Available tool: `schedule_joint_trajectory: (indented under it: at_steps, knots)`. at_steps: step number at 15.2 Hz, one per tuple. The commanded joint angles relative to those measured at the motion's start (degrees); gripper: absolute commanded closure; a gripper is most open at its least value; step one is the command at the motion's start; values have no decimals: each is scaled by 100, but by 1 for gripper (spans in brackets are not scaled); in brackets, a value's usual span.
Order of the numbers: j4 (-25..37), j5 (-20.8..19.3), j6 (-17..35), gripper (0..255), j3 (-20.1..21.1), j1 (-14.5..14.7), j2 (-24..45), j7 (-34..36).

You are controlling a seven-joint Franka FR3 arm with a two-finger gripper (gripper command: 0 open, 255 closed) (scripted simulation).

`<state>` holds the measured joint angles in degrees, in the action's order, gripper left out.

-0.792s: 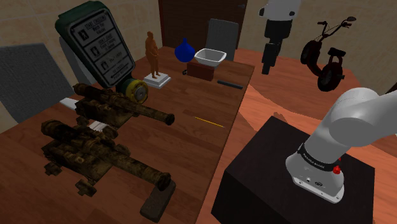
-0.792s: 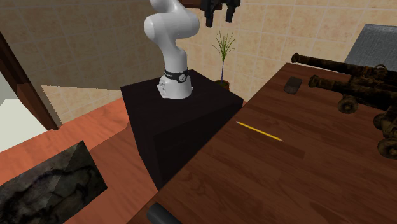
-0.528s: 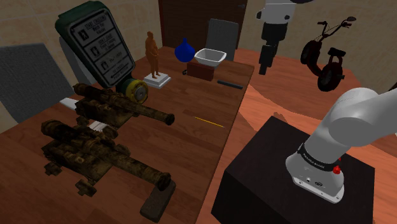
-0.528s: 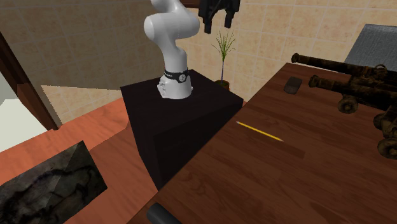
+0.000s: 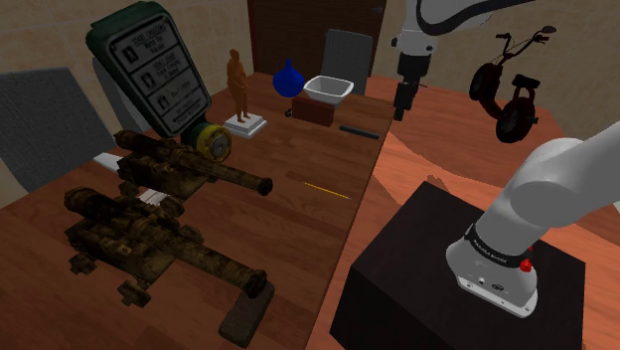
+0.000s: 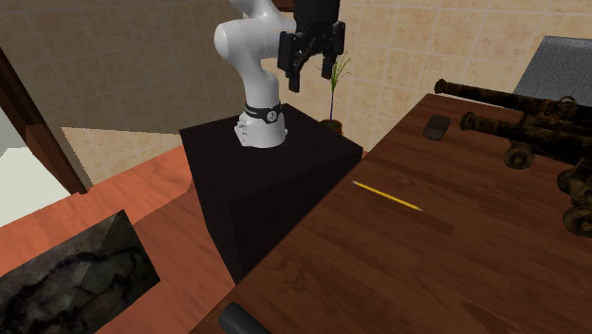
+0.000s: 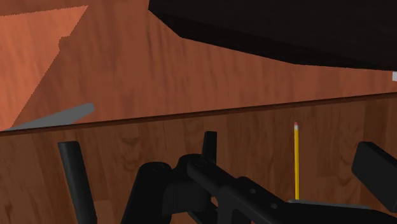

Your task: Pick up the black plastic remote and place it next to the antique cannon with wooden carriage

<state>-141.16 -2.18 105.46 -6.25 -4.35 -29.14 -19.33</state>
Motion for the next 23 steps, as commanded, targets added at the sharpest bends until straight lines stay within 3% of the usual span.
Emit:
schedule_joint_trajectory:
  at_steps: [1, 10, 17, 23]
  knots:
    - [66, -46, 356, 0, -157, -48, 385, -209]
    - [794, 116, 1519, 0, -781, -222, 2180, -1241]
    - [1795, 661, 2053, 0, -1021, -442, 3715, -2138]
    - [2959, 1187, 2196, 0, -979, -810, 5053, -2811]
